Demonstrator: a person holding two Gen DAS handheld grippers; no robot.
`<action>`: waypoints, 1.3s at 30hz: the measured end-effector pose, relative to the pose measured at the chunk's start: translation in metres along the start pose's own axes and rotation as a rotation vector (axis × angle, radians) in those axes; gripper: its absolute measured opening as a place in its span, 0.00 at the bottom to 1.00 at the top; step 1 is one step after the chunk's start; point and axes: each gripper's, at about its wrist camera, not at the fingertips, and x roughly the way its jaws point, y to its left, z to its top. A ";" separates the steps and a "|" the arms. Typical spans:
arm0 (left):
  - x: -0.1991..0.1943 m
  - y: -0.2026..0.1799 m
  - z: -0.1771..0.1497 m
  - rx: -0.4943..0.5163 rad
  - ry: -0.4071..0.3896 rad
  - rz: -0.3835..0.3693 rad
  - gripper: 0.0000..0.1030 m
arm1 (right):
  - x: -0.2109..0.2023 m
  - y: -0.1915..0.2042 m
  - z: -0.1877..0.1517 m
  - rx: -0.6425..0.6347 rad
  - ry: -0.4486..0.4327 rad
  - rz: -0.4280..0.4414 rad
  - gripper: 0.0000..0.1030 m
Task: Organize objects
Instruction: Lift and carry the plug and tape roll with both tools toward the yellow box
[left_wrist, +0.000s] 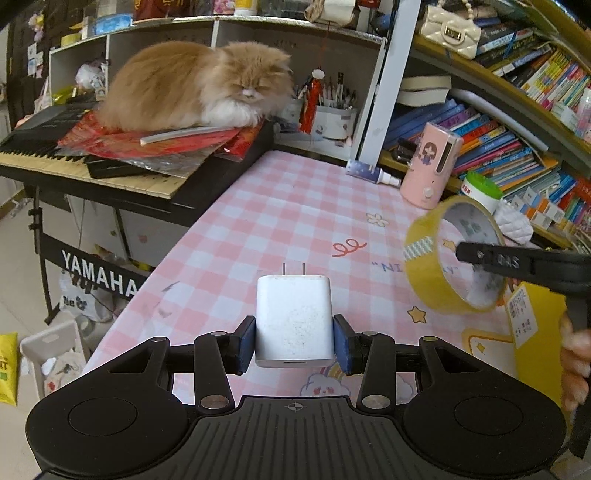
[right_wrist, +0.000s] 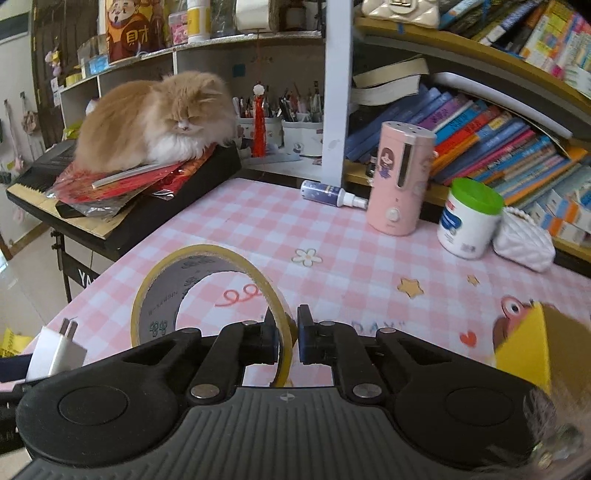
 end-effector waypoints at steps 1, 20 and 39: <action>-0.003 0.001 -0.002 0.000 -0.001 -0.003 0.40 | -0.006 0.000 -0.003 0.010 -0.002 -0.002 0.09; -0.060 0.021 -0.038 0.085 0.001 -0.118 0.40 | -0.102 0.021 -0.081 0.133 0.060 -0.060 0.09; -0.103 0.010 -0.086 0.245 0.050 -0.271 0.40 | -0.177 0.048 -0.156 0.273 0.084 -0.170 0.09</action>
